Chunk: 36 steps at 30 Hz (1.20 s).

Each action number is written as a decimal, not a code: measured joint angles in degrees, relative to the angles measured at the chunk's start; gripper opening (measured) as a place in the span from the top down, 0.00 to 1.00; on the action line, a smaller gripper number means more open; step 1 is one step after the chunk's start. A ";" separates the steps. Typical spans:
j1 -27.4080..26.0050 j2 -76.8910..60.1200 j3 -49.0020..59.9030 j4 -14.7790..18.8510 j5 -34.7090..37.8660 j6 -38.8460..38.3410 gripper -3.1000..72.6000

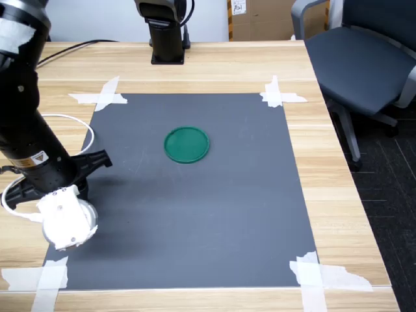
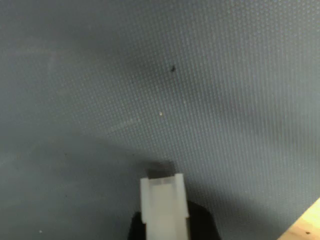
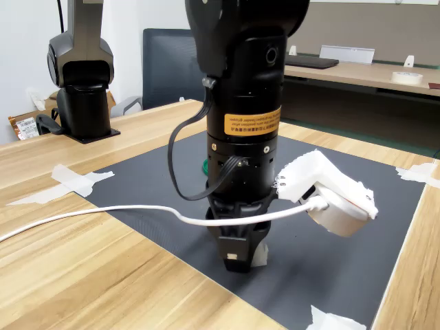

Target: Grasp a white terminal and put it in the green lid.

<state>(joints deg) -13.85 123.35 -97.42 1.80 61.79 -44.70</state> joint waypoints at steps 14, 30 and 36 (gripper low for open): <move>0.00 -6.53 0.00 1.09 -0.50 -0.01 0.85; 0.71 -25.28 16.14 7.36 -3.26 -7.63 0.85; 7.99 -29.86 20.91 5.49 1.22 -7.95 0.85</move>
<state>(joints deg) -5.86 93.49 -76.51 7.29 63.00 -52.65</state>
